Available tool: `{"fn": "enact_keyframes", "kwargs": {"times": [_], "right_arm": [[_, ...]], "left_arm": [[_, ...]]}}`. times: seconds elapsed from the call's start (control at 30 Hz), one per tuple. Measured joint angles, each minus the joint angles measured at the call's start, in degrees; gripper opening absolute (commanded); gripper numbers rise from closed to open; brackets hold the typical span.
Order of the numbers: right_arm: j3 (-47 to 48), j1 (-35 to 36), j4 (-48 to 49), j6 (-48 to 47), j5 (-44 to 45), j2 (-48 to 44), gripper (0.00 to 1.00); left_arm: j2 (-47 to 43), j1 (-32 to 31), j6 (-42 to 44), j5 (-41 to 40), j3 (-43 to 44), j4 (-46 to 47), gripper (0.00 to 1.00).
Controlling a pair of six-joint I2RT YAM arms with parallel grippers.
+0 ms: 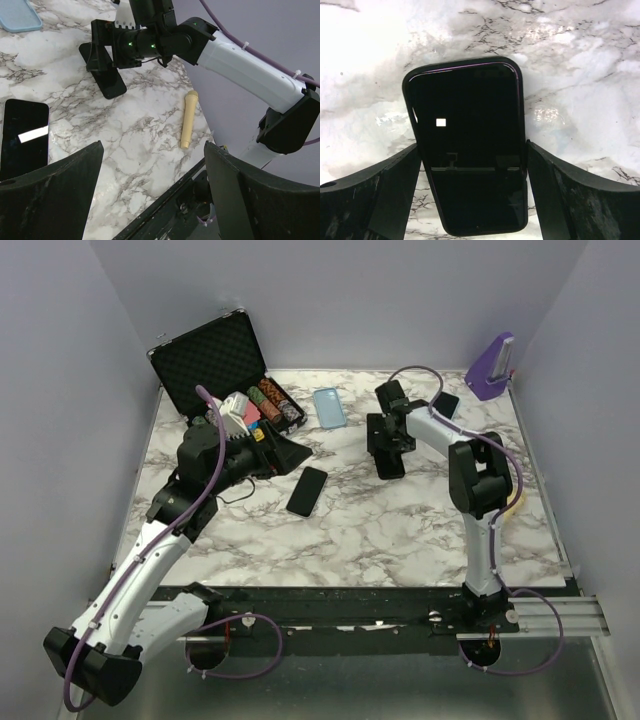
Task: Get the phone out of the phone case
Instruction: Pick up the phone at the center of the board.
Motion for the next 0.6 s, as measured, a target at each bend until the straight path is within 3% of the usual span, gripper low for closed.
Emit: {"fn": "enact_keyframes", "kwargs": {"times": [0.13, 0.27, 0.33, 0.37, 0.47, 0.6], "right_arm": [[-1.92, 0.02, 1.62, 1.31, 1.14, -0.98, 0.7], [-5.95, 0.09, 4.7, 2.05, 2.56, -3.17, 0.42], [-6.58, 0.15, 5.7, 1.49, 3.02, -3.43, 0.39], [-7.19, 0.17, 6.47, 1.05, 3.17, -3.74, 0.33], [-10.51, 0.28, 10.27, -0.33, 3.19, -5.53, 0.01], [-16.94, 0.28, 13.99, -3.61, 1.7, -9.9, 0.01]], "left_arm": [[0.26, 0.0, 0.0, 0.02, 0.02, -0.39, 0.9], [0.83, 0.0, -0.09, 0.02, -0.02, -0.83, 0.9], [0.87, 0.0, -0.22, 0.04, -0.15, -0.76, 0.9], [0.92, 0.0, -0.33, 0.07, -0.22, -0.76, 0.9], [1.44, 0.0, -0.55, 0.07, -0.22, -0.79, 0.89], [3.1, 1.33, -1.92, 1.36, -0.24, -1.11, 0.83]]}}
